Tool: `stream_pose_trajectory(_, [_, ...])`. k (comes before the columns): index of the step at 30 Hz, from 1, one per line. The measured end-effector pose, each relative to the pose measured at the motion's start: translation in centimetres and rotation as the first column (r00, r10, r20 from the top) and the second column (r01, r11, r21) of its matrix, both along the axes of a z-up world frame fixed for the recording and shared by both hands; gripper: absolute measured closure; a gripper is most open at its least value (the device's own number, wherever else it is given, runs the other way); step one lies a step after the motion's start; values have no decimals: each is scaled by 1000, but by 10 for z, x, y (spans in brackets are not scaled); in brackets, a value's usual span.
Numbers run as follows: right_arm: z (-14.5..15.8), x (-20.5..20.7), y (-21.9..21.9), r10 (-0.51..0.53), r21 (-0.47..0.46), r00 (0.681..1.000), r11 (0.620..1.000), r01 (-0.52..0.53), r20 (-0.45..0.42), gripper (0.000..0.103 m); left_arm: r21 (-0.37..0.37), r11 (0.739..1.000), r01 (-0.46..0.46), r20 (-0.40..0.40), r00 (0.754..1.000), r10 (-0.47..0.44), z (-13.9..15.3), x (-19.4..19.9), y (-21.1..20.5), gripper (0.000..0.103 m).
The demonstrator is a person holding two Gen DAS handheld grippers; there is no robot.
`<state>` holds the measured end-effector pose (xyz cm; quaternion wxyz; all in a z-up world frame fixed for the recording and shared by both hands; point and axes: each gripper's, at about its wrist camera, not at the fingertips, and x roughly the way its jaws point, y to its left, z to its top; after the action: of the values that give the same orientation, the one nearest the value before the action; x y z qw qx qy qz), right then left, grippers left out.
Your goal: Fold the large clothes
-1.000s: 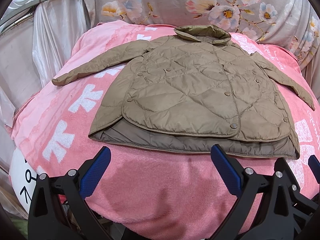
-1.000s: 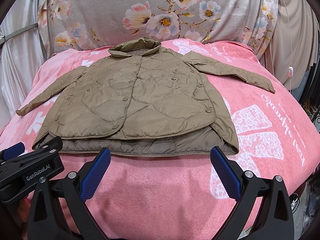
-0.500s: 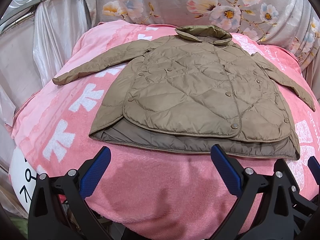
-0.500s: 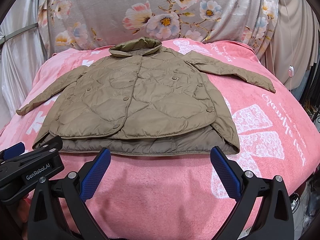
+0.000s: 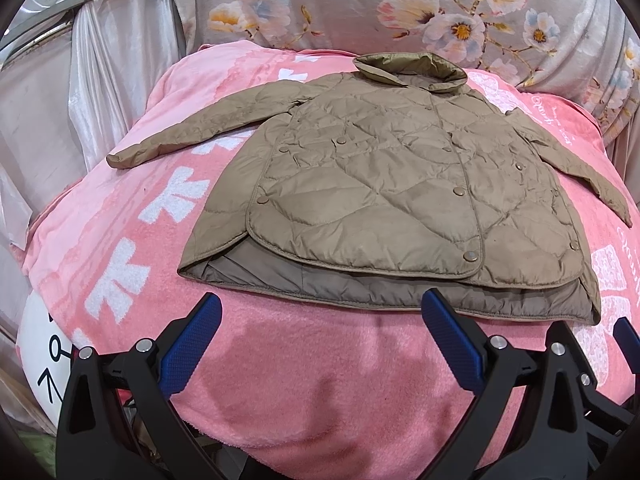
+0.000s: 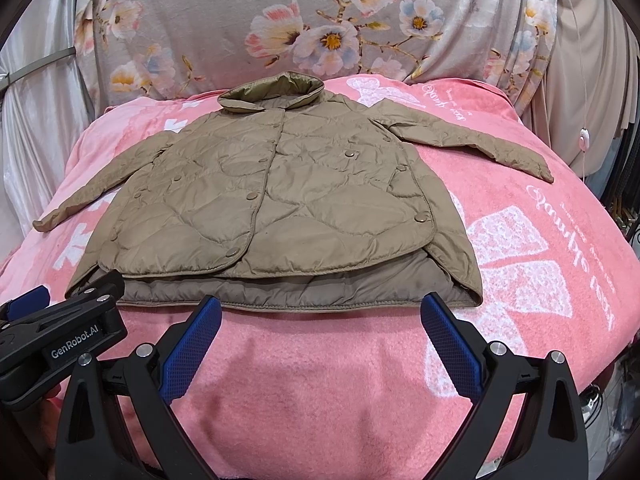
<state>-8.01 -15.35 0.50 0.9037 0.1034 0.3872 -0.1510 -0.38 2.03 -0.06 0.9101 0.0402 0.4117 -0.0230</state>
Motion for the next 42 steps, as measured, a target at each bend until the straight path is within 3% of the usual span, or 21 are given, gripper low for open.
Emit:
stream_pose_trajectory(5, [-15,9,-2,22,28,999,999,-21,-30,5,-36,999,5,-1,1000,-5,-3,5,1,5])
stream_pose_trajectory(10, [-24,21,-16,65,52,997,997,-63,-36,5,-20,998,57,-36,998,-58,-12,22,-10,5])
stream_pose_trajectory(13, [-26,31,-57,12,72,1000,997,-10,-26,5,-49,998,38,-24,999,-40,-12,35,-4,5])
stream_pose_trajectory(17, [-27,49,-151,-171,107,985,979,172,-12,5,-76,997,-25,17,1000,26,-12,55,9,5])
stream_pose_trajectory(20, [-33,60,-223,-286,194,958,940,281,-3,5,-101,992,-72,22,997,75,-14,72,21,5])
stream_pose_trajectory(23, [-50,71,-308,-424,291,906,866,406,-2,5,-110,988,-112,-17,994,110,-19,91,30,5])
stream_pose_trajectory(26, [-64,80,-370,-540,340,842,789,511,-11,5,-61,989,-138,-21,990,137,-21,103,36,5])
stream_pose_trajectory(31, [-83,97,-438,-625,366,781,726,582,-3,5,-37,981,-189,8,982,189,-21,121,51,5])
stream_pose_trajectory(35, [-106,111,-473,-677,376,734,669,642,-47,7,-13,980,-196,24,980,197,-22,136,58,5])
stream_pose_trajectory(37, [-112,111,-484,-719,395,695,629,669,-33,20,8,976,-216,33,976,215,-23,143,61,5])
stream_pose_trajectory(38, [-110,114,-486,-720,394,694,633,667,-18,38,12,975,-223,31,974,223,-25,146,62,5])
stream_pose_trajectory(39, [-109,116,-487,-709,401,705,642,653,-12,65,15,973,-230,28,973,229,-26,148,64,5])
stream_pose_trajectory(42, [-92,133,-482,-705,386,708,663,642,33,91,13,970,-241,18,970,241,-30,153,68,5])
